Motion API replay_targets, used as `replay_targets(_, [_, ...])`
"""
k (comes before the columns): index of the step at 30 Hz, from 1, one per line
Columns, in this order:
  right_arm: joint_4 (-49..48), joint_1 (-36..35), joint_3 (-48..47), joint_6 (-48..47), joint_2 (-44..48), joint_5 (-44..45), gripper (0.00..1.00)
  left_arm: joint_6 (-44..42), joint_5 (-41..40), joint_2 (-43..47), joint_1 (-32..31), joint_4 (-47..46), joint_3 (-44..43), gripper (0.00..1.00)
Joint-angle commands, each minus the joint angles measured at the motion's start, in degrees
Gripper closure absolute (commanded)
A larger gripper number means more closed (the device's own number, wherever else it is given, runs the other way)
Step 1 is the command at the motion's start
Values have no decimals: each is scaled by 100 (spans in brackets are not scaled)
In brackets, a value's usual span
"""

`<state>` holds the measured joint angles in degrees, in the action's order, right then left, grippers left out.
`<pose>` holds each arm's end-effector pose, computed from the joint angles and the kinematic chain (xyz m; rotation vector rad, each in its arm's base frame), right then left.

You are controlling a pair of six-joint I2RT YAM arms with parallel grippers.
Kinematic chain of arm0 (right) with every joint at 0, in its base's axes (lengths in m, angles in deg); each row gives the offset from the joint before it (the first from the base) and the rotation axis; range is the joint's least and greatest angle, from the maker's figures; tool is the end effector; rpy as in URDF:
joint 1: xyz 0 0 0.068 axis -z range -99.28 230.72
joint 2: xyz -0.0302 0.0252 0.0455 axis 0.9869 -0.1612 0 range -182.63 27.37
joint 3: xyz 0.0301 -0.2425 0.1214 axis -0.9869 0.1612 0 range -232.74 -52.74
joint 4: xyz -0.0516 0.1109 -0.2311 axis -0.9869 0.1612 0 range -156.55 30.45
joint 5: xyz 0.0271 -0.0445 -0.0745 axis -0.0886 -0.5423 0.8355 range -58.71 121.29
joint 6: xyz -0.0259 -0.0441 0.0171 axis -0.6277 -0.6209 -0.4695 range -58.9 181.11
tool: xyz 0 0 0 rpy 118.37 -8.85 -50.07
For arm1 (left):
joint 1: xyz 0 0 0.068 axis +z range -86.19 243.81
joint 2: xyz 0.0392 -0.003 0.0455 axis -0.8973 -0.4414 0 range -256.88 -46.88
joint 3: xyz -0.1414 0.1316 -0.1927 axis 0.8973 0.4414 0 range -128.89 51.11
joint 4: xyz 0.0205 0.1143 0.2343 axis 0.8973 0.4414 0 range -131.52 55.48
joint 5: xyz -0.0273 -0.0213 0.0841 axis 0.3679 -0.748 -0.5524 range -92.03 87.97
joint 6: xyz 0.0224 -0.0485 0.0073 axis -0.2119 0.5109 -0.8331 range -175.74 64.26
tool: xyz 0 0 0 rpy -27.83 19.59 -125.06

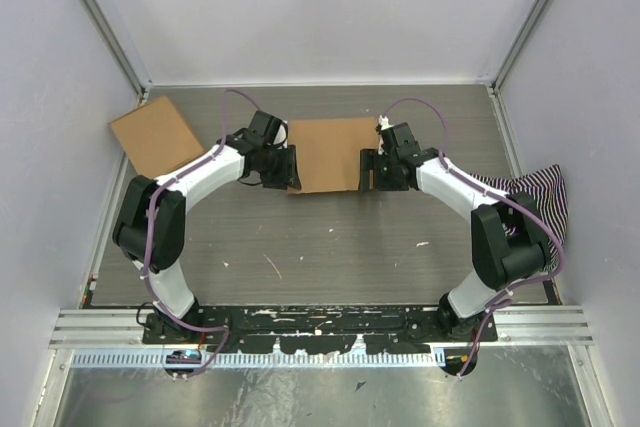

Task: Fold the paper box

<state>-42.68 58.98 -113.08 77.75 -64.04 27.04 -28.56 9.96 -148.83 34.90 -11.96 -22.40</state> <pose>0.3058 0.1247 0.2127 -0.1440 2.5607 0.3562 0.3260 -0.1885 0.2157 0.1210 2.6783 -0.6098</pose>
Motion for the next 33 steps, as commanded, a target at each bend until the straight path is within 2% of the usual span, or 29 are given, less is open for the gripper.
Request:
replay_targets(1, [-228, -37, -173, -63, 86, 60, 24, 114, 341, 239, 5, -174, -151, 51])
replay_targets(27, [49, -39, -378, -100, 260, 179, 24, 336, 836, 438, 195, -365, 10, 51])
replay_targets(33, [41, -34, -374, -125, 195, 223, 24, 282, 618, 306, 235, -389, 50, 51])
